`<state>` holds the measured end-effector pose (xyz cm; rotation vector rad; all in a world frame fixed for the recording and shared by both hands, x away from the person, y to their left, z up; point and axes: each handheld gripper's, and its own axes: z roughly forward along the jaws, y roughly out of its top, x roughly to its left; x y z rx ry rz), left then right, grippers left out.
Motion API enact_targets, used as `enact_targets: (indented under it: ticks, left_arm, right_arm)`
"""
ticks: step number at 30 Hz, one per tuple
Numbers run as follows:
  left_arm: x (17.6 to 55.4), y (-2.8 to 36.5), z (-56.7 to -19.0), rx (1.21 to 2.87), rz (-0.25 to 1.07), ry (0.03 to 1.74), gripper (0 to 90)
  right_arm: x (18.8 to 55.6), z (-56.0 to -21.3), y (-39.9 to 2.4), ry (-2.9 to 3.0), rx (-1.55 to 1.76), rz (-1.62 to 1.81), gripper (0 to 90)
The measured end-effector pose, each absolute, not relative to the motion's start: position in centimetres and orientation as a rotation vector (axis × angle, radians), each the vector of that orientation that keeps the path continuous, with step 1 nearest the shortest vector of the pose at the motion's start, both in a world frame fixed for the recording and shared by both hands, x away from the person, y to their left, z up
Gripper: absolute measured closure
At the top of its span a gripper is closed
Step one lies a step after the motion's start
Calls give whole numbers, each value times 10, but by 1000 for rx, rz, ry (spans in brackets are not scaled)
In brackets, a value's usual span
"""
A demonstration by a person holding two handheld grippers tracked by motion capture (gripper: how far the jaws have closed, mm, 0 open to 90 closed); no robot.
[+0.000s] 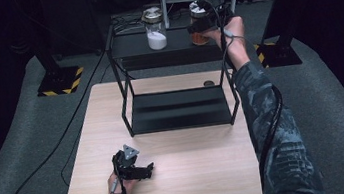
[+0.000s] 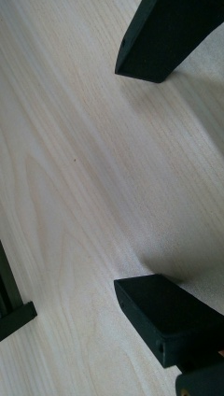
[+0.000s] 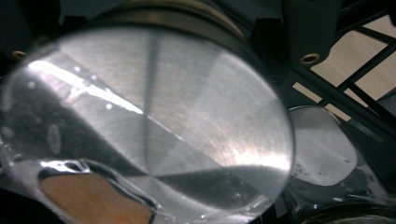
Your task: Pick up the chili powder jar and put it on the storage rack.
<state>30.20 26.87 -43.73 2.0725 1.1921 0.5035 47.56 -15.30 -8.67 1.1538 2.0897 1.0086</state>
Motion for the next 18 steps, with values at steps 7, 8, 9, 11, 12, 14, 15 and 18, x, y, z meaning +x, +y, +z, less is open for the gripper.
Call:
enact_targets:
  ticks: [7, 8, 9, 11, 12, 14, 15, 18]
  left_arm:
    - [302, 269, -437, 2073, 504, 1192, 5]
    - [302, 269, -437, 2073, 504, 1192, 5]
    - [302, 269, -437, 2073, 504, 1192, 5]
    - [302, 269, -437, 2073, 504, 1192, 5]
    - [302, 269, -437, 2073, 504, 1192, 5]
    - [302, 269, -437, 2072, 504, 1192, 5]
    - [302, 269, -437, 2072, 504, 1192, 5]
    - [302, 269, -437, 2073, 504, 1192, 5]
  right_arm:
    - [485, -93, -150, 2100, 1172, 1012, 310]
    - [486, -93, -149, 2099, 1175, 1014, 310]
    - [486, -94, -149, 2098, 1177, 1016, 310]
    - [488, -96, -148, 2100, 1181, 1023, 310]
    - [489, -97, -147, 2101, 1185, 1021, 310]
    - [491, -99, -148, 2096, 1194, 1033, 311]
    - [492, -100, -148, 2092, 1197, 1040, 310]
    - [494, -102, -149, 2087, 1209, 1049, 311]
